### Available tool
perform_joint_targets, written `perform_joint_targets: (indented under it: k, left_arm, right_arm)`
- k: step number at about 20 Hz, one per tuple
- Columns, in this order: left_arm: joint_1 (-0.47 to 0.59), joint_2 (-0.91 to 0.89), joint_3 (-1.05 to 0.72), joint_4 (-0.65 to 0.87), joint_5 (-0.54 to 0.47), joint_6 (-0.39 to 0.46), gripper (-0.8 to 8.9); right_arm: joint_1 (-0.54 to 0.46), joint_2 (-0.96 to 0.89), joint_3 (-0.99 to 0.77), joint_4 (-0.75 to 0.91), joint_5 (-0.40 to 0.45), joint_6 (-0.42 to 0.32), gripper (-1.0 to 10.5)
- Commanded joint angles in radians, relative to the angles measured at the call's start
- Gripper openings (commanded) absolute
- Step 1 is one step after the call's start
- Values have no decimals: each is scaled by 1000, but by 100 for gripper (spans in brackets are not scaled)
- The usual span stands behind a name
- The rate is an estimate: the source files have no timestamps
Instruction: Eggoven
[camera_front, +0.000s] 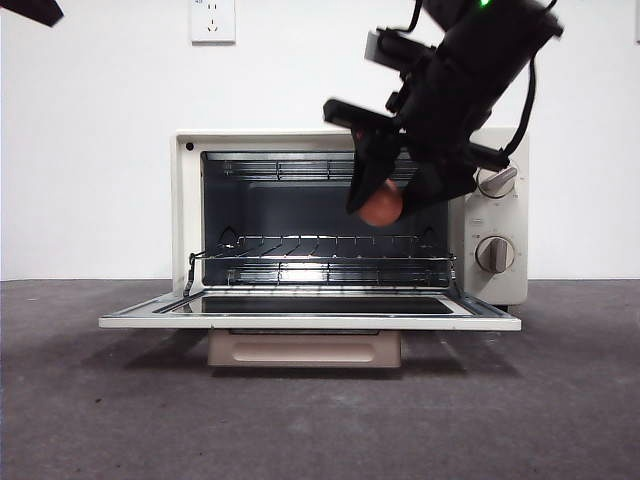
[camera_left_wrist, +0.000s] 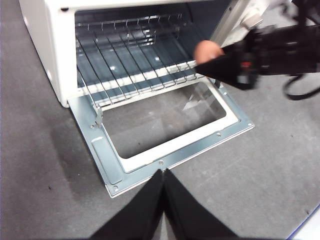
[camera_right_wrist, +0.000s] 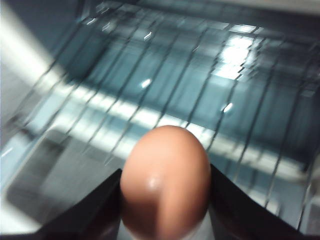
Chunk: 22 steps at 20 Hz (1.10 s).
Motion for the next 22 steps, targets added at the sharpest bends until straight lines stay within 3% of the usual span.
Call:
perform_joint_targets:
  k: [1,17,22]
  left_arm:
    - [-2,-18,6,-1,7,8,6]
    - [-2,-40,6,-35,7,5,7]
    - [-2,-40,6,-39,7,5,7]
  right_arm:
    - [0,33,15,27,33,11,3]
    - [-16,88,15,32,58,11,4]
    - [-16,88,15,37,59,12,213]
